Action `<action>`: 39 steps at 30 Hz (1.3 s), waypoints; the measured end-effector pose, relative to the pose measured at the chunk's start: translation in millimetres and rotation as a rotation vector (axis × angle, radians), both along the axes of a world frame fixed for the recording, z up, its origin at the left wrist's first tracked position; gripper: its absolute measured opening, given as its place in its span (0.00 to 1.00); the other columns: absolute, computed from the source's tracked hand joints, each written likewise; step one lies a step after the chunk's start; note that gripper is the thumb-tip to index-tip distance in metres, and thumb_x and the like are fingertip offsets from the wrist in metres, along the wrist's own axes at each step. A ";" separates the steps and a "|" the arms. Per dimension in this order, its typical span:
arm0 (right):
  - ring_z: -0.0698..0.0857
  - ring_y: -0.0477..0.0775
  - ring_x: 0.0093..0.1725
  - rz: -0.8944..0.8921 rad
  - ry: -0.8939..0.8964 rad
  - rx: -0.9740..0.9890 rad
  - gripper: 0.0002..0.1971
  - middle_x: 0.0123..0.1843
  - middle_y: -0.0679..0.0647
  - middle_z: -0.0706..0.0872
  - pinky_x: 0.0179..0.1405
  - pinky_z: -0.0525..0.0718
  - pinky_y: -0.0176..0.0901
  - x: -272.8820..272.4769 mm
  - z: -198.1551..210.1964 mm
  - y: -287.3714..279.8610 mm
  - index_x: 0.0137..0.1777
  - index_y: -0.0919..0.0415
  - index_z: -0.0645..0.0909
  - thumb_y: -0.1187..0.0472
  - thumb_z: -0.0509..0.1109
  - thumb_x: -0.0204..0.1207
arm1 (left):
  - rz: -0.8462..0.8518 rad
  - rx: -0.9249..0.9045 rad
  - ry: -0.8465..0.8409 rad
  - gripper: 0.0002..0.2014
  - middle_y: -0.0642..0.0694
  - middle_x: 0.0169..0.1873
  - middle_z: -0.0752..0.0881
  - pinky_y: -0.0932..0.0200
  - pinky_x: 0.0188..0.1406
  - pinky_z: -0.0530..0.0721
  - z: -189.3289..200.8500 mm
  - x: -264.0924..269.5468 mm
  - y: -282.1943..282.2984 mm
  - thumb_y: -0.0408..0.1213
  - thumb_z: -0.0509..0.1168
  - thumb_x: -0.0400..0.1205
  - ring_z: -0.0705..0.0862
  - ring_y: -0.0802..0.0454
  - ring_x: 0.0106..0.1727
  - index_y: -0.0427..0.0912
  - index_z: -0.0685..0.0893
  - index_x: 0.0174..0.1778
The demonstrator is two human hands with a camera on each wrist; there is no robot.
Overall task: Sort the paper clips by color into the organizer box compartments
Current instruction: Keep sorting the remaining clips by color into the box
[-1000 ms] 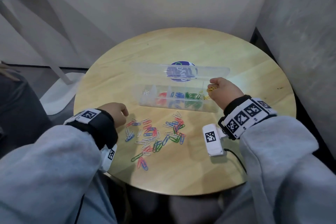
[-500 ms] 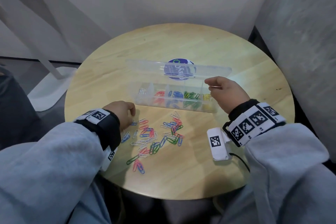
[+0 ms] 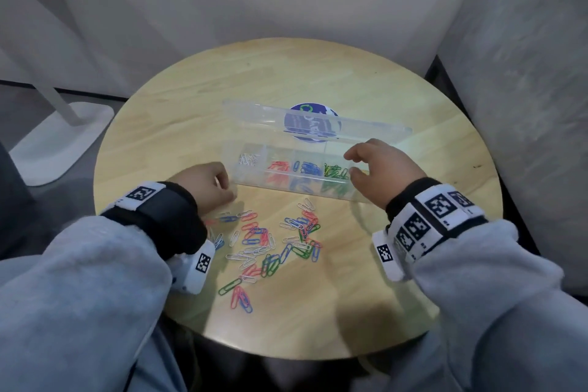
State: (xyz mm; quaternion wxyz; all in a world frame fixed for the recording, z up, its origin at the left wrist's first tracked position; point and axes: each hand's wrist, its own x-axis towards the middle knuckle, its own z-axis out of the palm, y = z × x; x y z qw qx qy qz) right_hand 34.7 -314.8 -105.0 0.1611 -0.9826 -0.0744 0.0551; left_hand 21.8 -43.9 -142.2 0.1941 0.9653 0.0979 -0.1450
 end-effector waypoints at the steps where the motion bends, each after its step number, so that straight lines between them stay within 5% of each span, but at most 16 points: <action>1: 0.80 0.55 0.62 0.017 0.026 -0.056 0.16 0.64 0.50 0.80 0.65 0.77 0.50 4.9 0.1 4.3 0.65 0.54 0.79 0.58 0.62 0.79 | 0.039 -0.031 -0.047 0.12 0.47 0.32 0.78 0.58 0.36 0.69 6.2 5.2 3.8 0.44 0.67 0.77 0.77 0.44 0.39 0.46 0.73 0.32; 4: 0.79 0.55 0.65 0.009 0.135 -0.194 0.17 0.66 0.50 0.80 0.68 0.77 0.50 22.7 -2.5 16.4 0.67 0.51 0.78 0.58 0.63 0.78 | 0.237 -0.200 -0.158 0.16 0.46 0.30 0.76 0.56 0.34 0.67 21.0 20.2 15.8 0.51 0.64 0.79 0.76 0.44 0.39 0.44 0.70 0.33; 8: 0.79 0.56 0.65 -0.055 0.194 -0.283 0.18 0.66 0.51 0.80 0.66 0.78 0.48 41.8 -8.7 30.1 0.65 0.44 0.78 0.55 0.66 0.74 | 0.381 -0.469 -0.079 0.20 0.44 0.32 0.80 0.58 0.32 0.72 14.1 26.9 11.3 0.57 0.65 0.76 0.78 0.45 0.32 0.45 0.73 0.52; 15: 0.84 0.58 0.58 -0.011 0.300 -0.407 0.16 0.60 0.54 0.85 0.49 0.78 0.43 61.9 -20.5 42.1 0.62 0.53 0.83 0.56 0.69 0.74 | 0.400 -0.825 0.030 0.15 0.39 0.31 0.78 0.57 0.32 0.79 -2.4 32.8 -3.8 0.31 0.57 0.82 0.76 0.45 0.28 0.46 0.71 0.64; 20: 0.78 0.51 0.33 -0.023 0.276 -0.517 0.12 0.53 0.54 0.89 0.29 0.72 0.34 67.0 -33.0 45.7 0.56 0.59 0.87 0.63 0.68 0.75 | 0.401 -0.901 0.014 0.11 0.40 0.31 0.73 0.62 0.25 0.78 -9.0 31.7 -2.2 0.28 0.54 0.83 0.71 0.46 0.27 0.46 0.70 0.57; 26: 0.76 0.51 0.27 0.005 0.214 -0.560 0.05 0.34 0.53 0.79 0.35 0.76 0.38 63.0 -28.7 46.2 0.38 0.58 0.81 0.66 0.66 0.72 | 0.408 -0.894 -0.005 0.10 0.39 0.30 0.76 0.54 0.38 0.80 -14.6 32.9 -0.9 0.29 0.55 0.82 0.74 0.44 0.27 0.47 0.72 0.56; 30: 0.80 0.56 0.38 0.021 0.256 -0.499 0.07 0.40 0.53 0.81 0.40 0.76 0.39 63.4 -20.9 47.4 0.45 0.59 0.84 0.63 0.65 0.75 | 0.408 -0.898 0.020 0.11 0.38 0.32 0.77 0.50 0.45 0.85 -14.5 34.2 0.4 0.31 0.57 0.82 0.76 0.43 0.28 0.49 0.72 0.57; 35: 0.82 0.53 0.51 -0.040 0.173 -0.270 0.09 0.47 0.50 0.85 0.50 0.79 0.41 40.2 0.6 36.0 0.51 0.52 0.85 0.57 0.62 0.79 | 0.437 -0.920 0.041 0.09 0.40 0.33 0.76 0.67 0.20 0.83 -10.0 33.1 -2.0 0.33 0.57 0.84 0.77 0.47 0.28 0.48 0.70 0.59; 39: 0.83 0.57 0.54 -0.095 0.015 -0.215 0.11 0.53 0.54 0.87 0.52 0.80 0.44 15.4 3.1 22.5 0.53 0.57 0.83 0.58 0.60 0.80 | 0.473 -0.991 0.055 0.13 0.40 0.33 0.75 0.68 0.15 0.81 -5.6 31.8 -3.5 0.36 0.60 0.85 0.76 0.47 0.28 0.45 0.69 0.64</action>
